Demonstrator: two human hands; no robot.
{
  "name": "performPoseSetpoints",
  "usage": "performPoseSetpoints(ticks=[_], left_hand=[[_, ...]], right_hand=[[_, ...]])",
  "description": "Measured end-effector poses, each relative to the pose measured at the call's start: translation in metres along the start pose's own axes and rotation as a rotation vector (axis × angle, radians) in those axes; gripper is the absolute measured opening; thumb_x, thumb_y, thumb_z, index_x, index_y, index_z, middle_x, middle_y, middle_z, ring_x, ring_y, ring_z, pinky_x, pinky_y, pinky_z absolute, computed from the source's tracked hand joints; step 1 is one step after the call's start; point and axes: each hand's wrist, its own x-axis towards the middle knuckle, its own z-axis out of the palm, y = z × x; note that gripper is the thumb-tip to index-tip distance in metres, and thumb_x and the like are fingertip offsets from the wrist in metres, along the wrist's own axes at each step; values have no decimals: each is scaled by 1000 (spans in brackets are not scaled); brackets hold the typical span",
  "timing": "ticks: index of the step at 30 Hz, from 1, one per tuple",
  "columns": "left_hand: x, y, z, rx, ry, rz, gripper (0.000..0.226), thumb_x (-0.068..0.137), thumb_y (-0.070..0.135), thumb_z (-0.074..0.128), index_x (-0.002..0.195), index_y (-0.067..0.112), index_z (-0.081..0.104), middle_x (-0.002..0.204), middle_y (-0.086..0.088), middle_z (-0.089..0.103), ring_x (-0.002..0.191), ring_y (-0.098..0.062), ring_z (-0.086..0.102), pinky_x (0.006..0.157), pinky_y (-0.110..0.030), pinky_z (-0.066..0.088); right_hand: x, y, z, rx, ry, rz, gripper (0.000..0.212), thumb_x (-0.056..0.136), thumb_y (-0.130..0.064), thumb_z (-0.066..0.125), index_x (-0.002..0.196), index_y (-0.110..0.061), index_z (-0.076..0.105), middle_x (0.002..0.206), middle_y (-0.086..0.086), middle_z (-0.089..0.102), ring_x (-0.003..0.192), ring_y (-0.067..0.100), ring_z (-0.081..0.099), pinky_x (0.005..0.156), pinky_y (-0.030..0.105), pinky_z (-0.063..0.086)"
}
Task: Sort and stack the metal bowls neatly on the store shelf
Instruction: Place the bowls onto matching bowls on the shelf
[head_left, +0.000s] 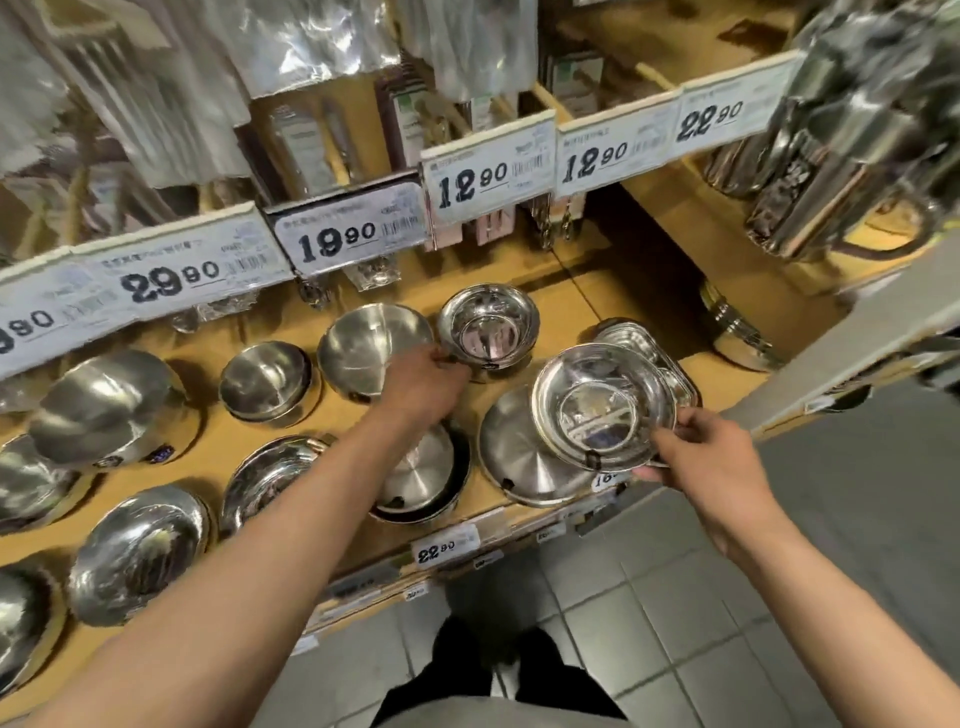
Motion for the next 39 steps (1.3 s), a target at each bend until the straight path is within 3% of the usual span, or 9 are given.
performPoseSetpoints(ticks=[4, 9, 13, 19, 21, 23, 26, 32, 39], left_hand=[[33, 5, 16, 271, 24, 30, 28, 96, 21, 62, 71, 13, 53, 70, 1, 53, 61, -12, 50, 42, -14, 39], [61, 1, 30, 429, 35, 25, 37, 100, 34, 58, 101, -2, 67, 104, -16, 64, 108, -33, 64, 76, -32, 42], [72, -3, 37, 496, 90, 95, 41, 103, 37, 53, 90, 1, 68, 88, -10, 59, 93, -27, 61, 72, -28, 32], [84, -2, 46, 330, 15, -19, 36, 99, 24, 55, 68, 8, 63, 49, 4, 56, 31, -3, 53, 40, -12, 38], [85, -2, 49, 115, 27, -112, 26, 94, 15, 61, 70, 7, 60, 57, -3, 62, 31, -6, 56, 38, -12, 42], [85, -2, 51, -109, 35, -222, 22, 91, 11, 68, 73, 8, 57, 71, -8, 66, 41, -11, 62, 62, -29, 61], [86, -1, 55, -243, -4, -327, 13, 90, 8, 71, 86, 1, 61, 79, -8, 66, 51, -15, 67, 79, -36, 63], [83, 6, 53, -313, -82, -380, 44, 93, 2, 68, 133, -4, 52, 106, -17, 69, 60, -24, 73, 49, -29, 61], [75, 9, 43, -193, -164, -385, 6, 101, -5, 47, 99, -1, 52, 80, -14, 62, 36, -16, 64, 36, -22, 52]], right_hand=[[-12, 9, -2, 68, 78, 9, 15, 92, -3, 65, 93, -15, 73, 96, 12, 77, 78, 22, 78, 79, 45, 64], [-26, 20, 3, 170, 108, 42, 21, 93, 3, 63, 90, -15, 73, 85, 3, 79, 83, 20, 78, 69, 31, 64], [-27, 29, 8, 203, 137, 72, 18, 94, 5, 61, 96, -10, 72, 89, 6, 79, 86, 20, 78, 70, 32, 64], [-29, 33, 16, 276, 145, 98, 21, 94, 8, 59, 103, -7, 71, 92, 9, 79, 85, 24, 79, 71, 33, 64], [-28, 32, 19, 292, 145, 107, 22, 93, 8, 59, 102, -8, 71, 92, 10, 79, 85, 25, 79, 69, 32, 64], [-28, 31, 19, 302, 142, 111, 21, 93, 8, 59, 101, -8, 71, 93, 12, 78, 84, 25, 79, 68, 31, 64], [-27, 31, 17, 307, 146, 115, 20, 93, 7, 60, 100, -9, 70, 93, 11, 78, 82, 24, 79, 67, 30, 64], [-28, 31, 10, 322, 135, 115, 18, 93, 5, 62, 102, -9, 70, 99, 14, 77, 83, 24, 79, 68, 32, 64], [-25, 23, 0, 285, 88, 116, 21, 93, 4, 63, 107, -10, 69, 105, 18, 74, 82, 26, 79, 72, 34, 65]])
